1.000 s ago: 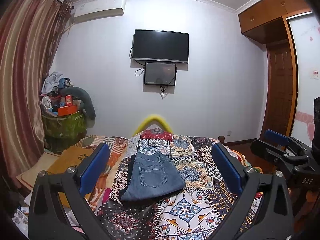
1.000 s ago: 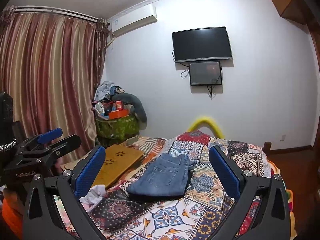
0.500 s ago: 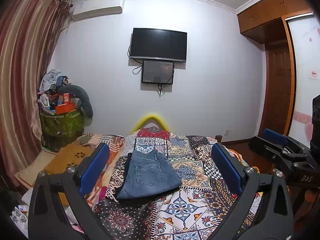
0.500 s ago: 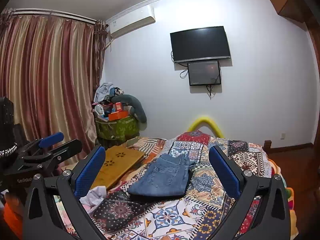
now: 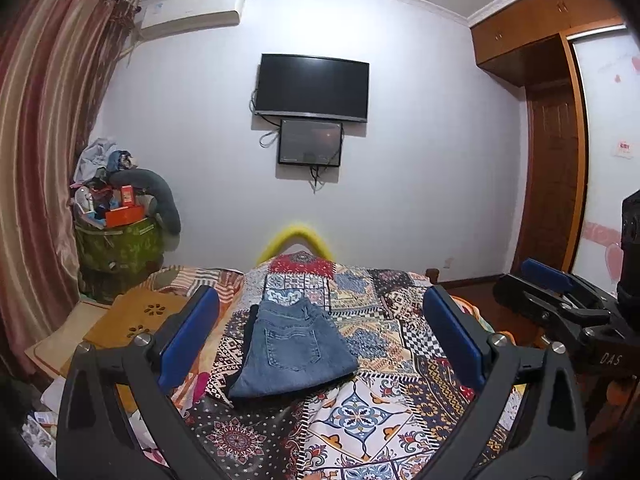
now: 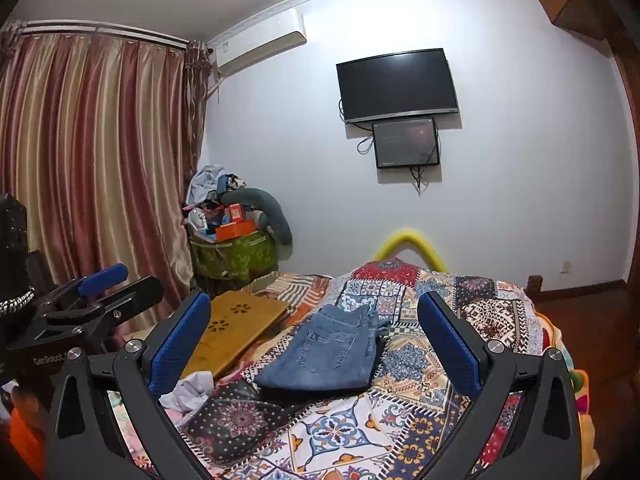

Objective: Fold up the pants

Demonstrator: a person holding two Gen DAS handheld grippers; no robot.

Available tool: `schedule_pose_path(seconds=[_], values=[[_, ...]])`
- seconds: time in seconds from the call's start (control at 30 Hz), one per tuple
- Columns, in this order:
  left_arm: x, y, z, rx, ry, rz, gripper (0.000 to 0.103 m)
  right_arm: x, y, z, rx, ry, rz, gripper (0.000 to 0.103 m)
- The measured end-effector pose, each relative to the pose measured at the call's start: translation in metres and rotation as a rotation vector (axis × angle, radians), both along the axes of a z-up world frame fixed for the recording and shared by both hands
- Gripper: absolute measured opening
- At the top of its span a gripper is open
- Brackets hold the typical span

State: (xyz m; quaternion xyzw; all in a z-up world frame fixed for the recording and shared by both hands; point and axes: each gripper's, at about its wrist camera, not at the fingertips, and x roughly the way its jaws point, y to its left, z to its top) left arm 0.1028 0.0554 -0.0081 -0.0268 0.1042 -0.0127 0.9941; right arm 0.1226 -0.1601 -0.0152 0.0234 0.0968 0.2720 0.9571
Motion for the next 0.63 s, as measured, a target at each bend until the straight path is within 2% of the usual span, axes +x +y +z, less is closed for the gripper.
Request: schedule_pose_path(seconds=[0.17,0.63], values=[[0.0013,-0.006,-0.002,0.016,0.005,-0.008,0.103,0.0011,0.0009,-0.0001,-0.001,0.005,-0.001,0.103],[0.0054,-0.0031,-0.0032,-0.013,0.02,-0.013,0.103,0.0008,0.0,-0.0002,0.001,0.011,-0.008,0.103]])
